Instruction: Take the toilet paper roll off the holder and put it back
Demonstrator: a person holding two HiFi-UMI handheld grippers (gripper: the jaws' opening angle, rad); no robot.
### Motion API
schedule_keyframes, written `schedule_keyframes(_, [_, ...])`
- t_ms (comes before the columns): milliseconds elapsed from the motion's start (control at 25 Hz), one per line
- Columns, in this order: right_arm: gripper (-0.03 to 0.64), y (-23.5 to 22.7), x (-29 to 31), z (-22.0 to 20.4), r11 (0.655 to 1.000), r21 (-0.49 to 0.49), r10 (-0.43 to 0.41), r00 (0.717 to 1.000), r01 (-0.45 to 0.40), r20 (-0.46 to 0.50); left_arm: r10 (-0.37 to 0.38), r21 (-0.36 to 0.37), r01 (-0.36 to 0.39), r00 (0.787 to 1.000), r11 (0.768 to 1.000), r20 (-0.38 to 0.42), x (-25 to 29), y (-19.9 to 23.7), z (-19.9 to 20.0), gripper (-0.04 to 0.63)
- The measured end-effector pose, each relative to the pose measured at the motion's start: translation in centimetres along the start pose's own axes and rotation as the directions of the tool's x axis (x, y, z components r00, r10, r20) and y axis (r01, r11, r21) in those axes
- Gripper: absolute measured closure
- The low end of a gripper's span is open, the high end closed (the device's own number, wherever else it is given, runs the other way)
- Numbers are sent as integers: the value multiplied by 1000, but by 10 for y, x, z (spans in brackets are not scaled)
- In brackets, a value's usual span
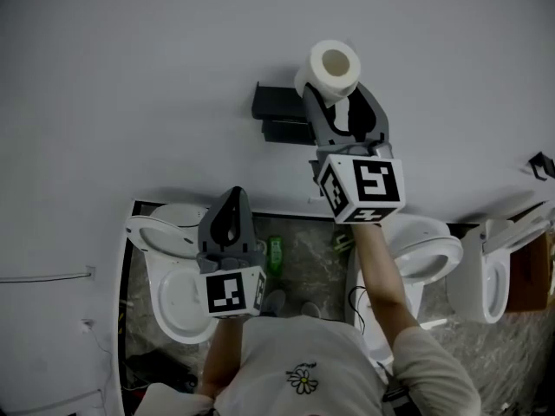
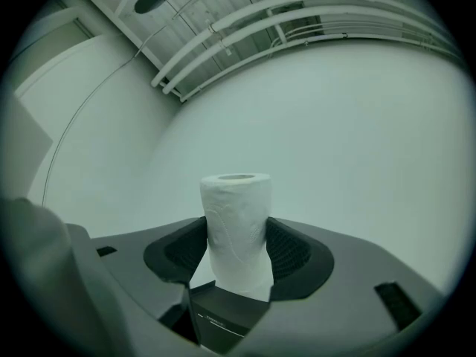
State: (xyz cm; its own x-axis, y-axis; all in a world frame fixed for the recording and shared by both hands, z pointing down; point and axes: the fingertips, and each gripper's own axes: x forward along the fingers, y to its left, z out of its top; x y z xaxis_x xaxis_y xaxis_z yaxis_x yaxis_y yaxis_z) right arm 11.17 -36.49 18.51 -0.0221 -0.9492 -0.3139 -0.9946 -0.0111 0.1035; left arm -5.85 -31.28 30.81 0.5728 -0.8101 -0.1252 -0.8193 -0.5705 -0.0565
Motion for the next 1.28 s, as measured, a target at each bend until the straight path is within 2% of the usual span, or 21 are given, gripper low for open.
schedule_keyframes(320, [367, -3, 49, -40, 999, 44, 14, 986, -7, -165, -1, 20, 2, 1000, 1000, -28, 8, 8, -14, 577])
schedule_keyframes(480, [367, -3, 62, -63, 999, 42, 8, 971, 2, -240, 0, -10, 0, 999, 1000, -54, 11, 10, -25, 577])
schedule_keyframes(640, [367, -3, 67, -85, 997, 74, 18, 949, 6, -315, 7, 4, -7, 997, 1000, -72, 10, 17, -32, 577])
schedule_keyframes(760, [367, -1, 66, -101, 997, 78, 24, 929, 5, -370, 9, -31, -11, 996, 999, -85, 8, 21, -37, 577])
schedule_keyframes(1280, [367, -5, 68, -132, 997, 79, 23, 879, 16, -475, 20, -45, -25, 994, 999, -107, 2, 29, -50, 577])
